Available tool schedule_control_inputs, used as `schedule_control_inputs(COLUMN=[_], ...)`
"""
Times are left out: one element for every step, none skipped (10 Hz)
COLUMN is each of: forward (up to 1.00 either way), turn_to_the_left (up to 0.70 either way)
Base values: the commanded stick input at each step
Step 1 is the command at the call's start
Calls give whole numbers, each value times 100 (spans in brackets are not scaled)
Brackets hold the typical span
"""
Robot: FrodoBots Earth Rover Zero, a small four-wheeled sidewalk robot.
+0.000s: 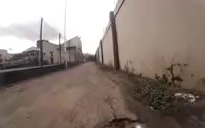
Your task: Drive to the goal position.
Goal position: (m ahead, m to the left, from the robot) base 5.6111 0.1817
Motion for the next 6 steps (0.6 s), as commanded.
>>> schedule_control_inputs(forward=[30,30,30,30,30,30], turn_to_the_left=[0,0,0,0,0,0])
